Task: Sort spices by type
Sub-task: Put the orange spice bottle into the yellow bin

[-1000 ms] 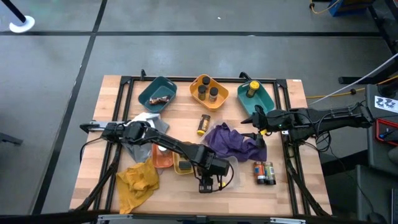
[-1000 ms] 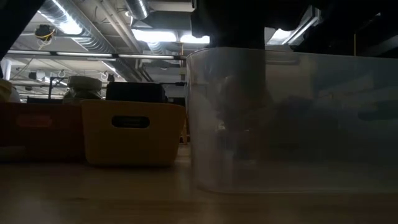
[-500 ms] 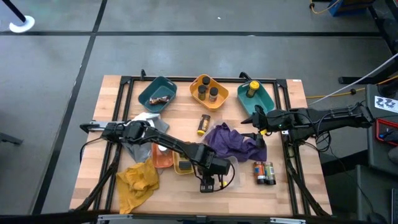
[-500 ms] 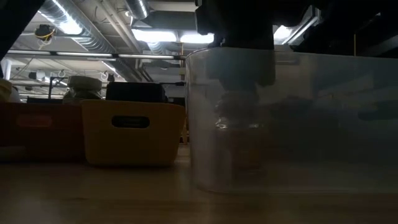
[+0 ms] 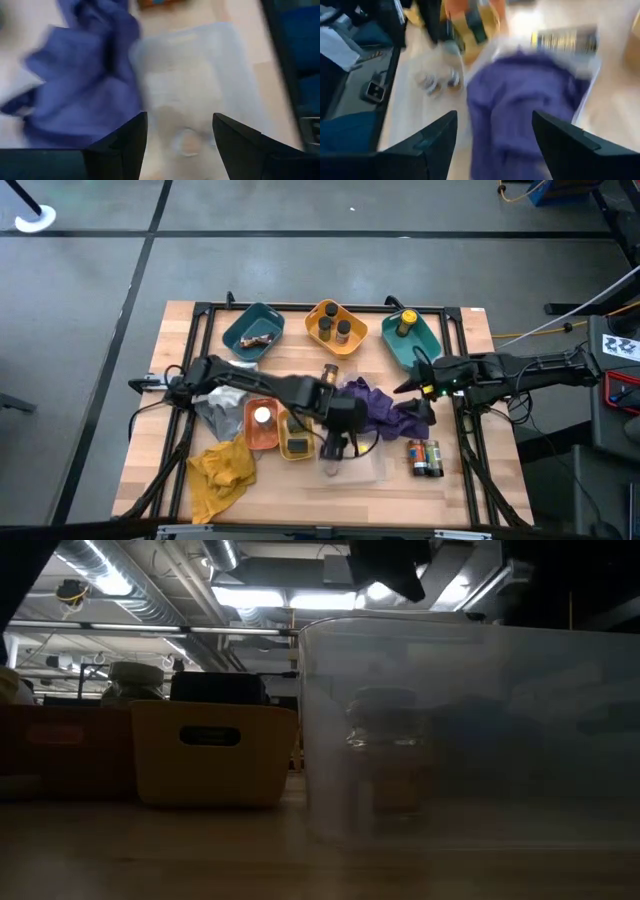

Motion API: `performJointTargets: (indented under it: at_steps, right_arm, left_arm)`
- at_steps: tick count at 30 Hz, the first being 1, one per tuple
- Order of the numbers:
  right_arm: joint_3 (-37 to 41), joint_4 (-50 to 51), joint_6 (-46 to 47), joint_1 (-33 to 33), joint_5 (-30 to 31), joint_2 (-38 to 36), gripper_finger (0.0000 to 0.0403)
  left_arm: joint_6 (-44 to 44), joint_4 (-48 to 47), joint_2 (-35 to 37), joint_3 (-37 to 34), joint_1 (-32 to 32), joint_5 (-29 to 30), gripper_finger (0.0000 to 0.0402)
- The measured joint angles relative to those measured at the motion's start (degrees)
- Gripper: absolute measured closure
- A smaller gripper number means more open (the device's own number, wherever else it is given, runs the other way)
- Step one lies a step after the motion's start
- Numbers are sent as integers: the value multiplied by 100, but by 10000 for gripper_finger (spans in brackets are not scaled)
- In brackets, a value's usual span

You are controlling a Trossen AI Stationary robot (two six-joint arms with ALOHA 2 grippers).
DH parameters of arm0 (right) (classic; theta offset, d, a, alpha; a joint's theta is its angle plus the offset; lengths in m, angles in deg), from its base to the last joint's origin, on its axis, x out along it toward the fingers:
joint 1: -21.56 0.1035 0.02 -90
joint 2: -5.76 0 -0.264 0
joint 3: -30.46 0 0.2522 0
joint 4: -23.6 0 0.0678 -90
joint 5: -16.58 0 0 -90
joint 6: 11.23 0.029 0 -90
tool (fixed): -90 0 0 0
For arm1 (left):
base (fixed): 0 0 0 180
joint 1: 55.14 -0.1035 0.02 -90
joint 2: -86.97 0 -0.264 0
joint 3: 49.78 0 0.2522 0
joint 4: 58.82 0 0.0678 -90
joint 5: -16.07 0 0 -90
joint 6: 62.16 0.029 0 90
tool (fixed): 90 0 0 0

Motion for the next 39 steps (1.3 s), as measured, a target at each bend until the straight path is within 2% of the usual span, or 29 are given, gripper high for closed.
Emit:
performJointTargets:
  at_steps: [4, 10, 17, 21, 26, 31, 39]
  right_arm:
    - [0, 563, 851, 2, -332, 5, 146]
    - [0, 1123, 2182, 2, -362, 9, 146]
    - [0, 1639, 3563, 167, -756, 9, 146]
    - [0, 1752, 4456, 720, -659, 31, 146]
    - [0, 1753, 5539, 1719, -131, 269, 146]
    - [0, 1751, 6616, 2663, 318, 793, 146]
    - [0, 1460, 8048, 3734, 374, 1864, 146]
  left_arm:
    - [575, -32, 12, -2, -295, 85, 194]
    - [1218, -28, 12, -7, -731, 91, 194]
    - [2065, -34, 12, -7, -1118, 92, 194]
    - [2191, -35, 12, -7, -1288, 87, 194]
    - [2207, -35, 12, -7, -1404, 87, 194]
    - [2290, -13, 8, -8, -1432, 81, 194]
    - [2275, -4, 6, -9, -1343, -143, 194]
